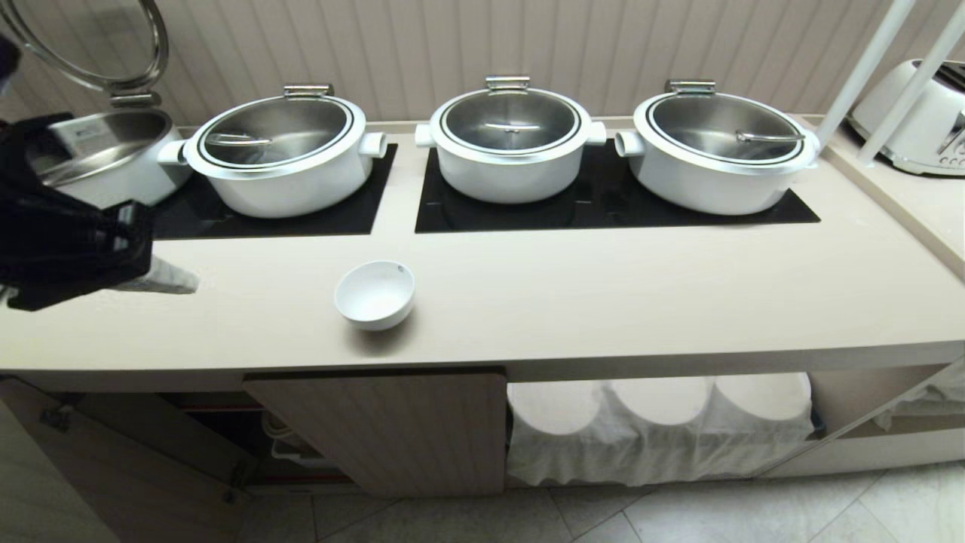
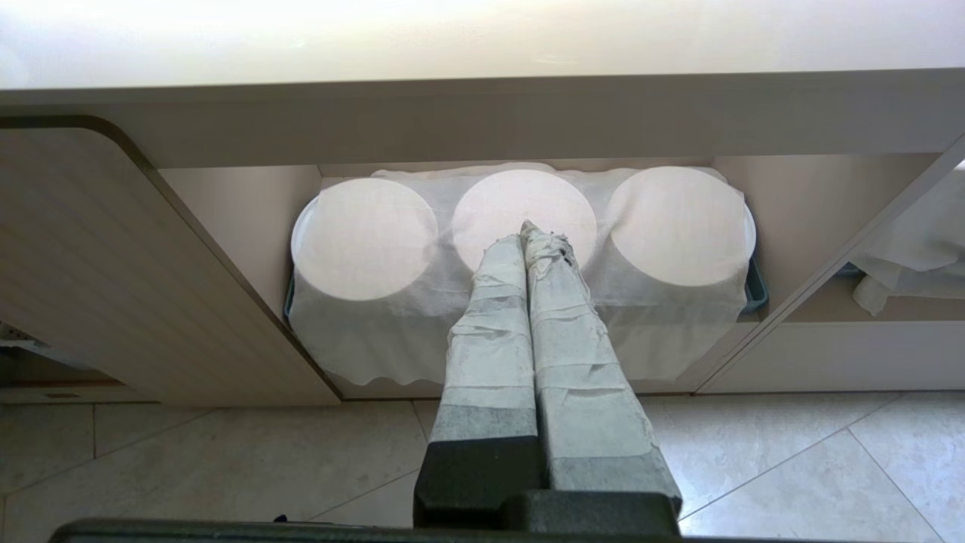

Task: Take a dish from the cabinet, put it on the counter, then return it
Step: Pick up the bowl from the table

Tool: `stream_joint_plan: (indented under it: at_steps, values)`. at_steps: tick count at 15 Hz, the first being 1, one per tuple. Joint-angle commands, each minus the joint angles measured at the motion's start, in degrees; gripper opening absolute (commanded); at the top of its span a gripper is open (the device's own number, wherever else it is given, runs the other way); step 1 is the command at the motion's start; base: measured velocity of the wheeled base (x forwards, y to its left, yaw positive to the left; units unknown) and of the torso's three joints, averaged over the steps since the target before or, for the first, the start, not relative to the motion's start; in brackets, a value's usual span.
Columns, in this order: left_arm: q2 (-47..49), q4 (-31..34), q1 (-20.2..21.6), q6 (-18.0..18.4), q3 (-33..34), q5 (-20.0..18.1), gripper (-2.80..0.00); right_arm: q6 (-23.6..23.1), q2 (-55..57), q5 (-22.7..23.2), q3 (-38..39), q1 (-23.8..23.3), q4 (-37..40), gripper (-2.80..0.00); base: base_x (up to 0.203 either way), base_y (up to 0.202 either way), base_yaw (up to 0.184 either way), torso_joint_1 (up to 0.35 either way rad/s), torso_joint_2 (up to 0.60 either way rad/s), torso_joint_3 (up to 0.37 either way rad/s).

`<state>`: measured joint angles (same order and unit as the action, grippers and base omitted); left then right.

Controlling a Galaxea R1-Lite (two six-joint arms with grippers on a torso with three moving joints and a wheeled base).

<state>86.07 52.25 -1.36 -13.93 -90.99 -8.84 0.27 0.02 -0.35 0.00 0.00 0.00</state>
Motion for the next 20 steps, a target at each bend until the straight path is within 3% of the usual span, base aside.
stream_joint_plan:
  at_steps: [1, 4, 7, 16, 17, 18, 20]
  values:
    - [12.4, 8.0, -0.4, -1.4, -11.5, 0.0, -2.80, 0.0, 0.0, 0.0, 0.0, 0.1, 0.0, -2.80, 0.000, 0.000, 0.000, 0.000, 0.00, 0.000]
    - [20.4, 16.1, -2.2, -5.3, -22.3, 0.6, -2.80, 0.0, 0.0, 0.0, 0.0, 0.1, 0.0, -2.80, 0.000, 0.000, 0.000, 0.000, 0.00, 0.000]
    - [24.8, 17.5, -4.2, -6.2, -23.2, 1.4, -2.80, 0.0, 0.0, 0.0, 0.0, 0.0, -0.1, -2.80, 0.000, 0.000, 0.000, 0.000, 0.00, 0.000]
    - [29.0, 12.9, -7.9, -9.8, -23.3, 1.4, -2.80, 0.0, 0.0, 0.0, 0.0, 0.0, 0.0, -2.80, 0.000, 0.000, 0.000, 0.000, 0.00, 0.000]
    - [28.8, 12.9, -7.9, -9.9, -23.3, 1.4, -1.53, 0.0, 0.0, 0.0, 0.0, 0.1, 0.0, -2.80, 0.000, 0.000, 0.000, 0.000, 0.00, 0.000]
    - [28.8, 12.9, -7.9, -9.8, -23.3, 1.4, 0.00, 0.0, 0.0, 0.0, 0.0, 0.0, 0.0, -2.80, 0.000, 0.000, 0.000, 0.000, 0.00, 0.000]
    - [28.8, 12.9, -7.6, -9.7, -23.3, 1.5, 0.00, 0.0, 0.0, 0.0, 0.0, 0.0, 0.0, -2.80, 0.000, 0.000, 0.000, 0.000, 0.00, 0.000]
